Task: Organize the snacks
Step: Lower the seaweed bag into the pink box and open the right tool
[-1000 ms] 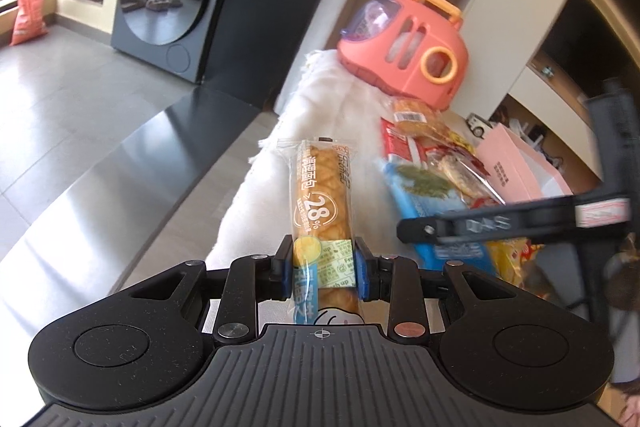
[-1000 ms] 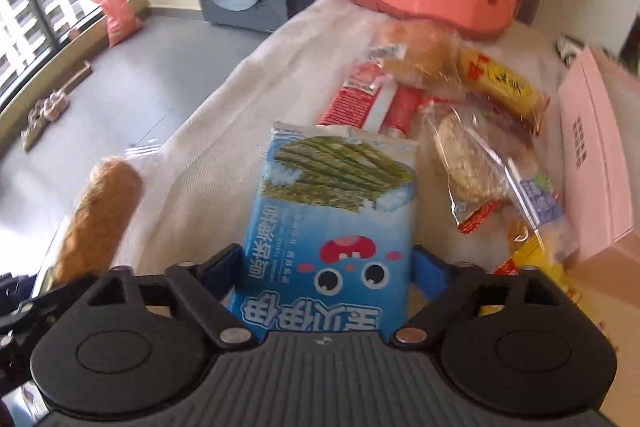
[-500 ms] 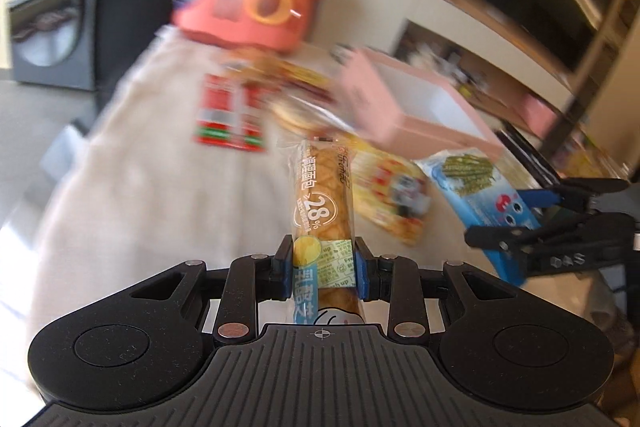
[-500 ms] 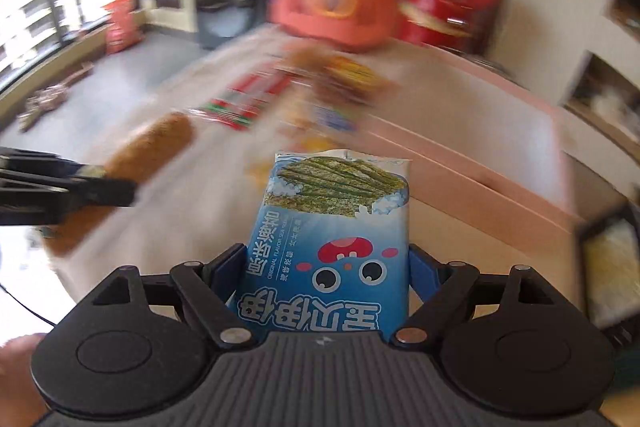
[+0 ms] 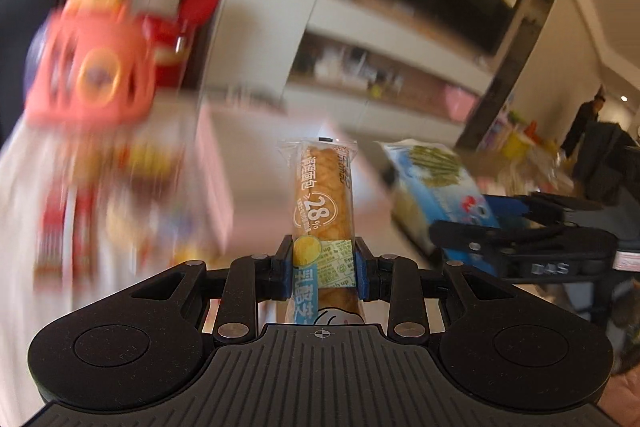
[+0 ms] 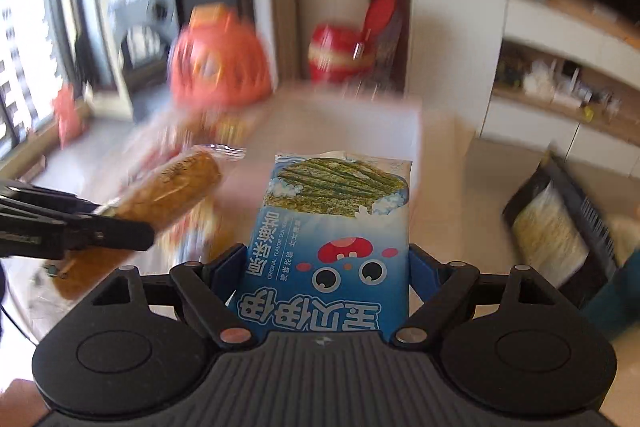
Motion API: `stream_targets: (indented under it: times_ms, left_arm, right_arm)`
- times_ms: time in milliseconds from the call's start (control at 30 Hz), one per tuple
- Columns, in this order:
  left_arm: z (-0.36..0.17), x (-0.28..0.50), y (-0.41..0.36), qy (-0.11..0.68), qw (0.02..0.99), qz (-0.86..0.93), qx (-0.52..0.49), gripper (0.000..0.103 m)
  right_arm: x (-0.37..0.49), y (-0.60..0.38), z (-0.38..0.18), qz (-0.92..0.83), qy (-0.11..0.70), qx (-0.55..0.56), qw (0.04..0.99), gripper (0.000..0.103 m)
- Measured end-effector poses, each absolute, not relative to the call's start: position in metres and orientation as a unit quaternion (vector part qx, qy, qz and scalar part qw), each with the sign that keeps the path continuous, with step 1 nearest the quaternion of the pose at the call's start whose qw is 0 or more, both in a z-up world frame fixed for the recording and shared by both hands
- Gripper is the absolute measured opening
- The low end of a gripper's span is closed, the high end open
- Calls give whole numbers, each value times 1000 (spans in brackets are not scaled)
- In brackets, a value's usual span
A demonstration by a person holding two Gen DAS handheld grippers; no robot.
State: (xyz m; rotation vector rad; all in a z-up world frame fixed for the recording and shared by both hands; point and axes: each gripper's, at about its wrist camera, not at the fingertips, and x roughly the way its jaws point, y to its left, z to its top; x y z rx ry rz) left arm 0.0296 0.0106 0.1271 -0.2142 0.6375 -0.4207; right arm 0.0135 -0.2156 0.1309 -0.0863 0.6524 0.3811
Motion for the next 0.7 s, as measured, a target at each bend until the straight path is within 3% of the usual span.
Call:
stream_targets:
  times_ms: [133,300,700]
  left_arm:
    - [125,121,-3,332,909,-206,-146,33]
    - [75,212,-8,374,895,-171,-174,36]
    - [83,133,90,301,935,-77,-173,35]
  right_arm:
    - [62,-220,170,165,279,-38,945,85]
    - [140,-214,163,152,326,-5,933,85]
    - [251,-161,86,178,433,54,882,88]
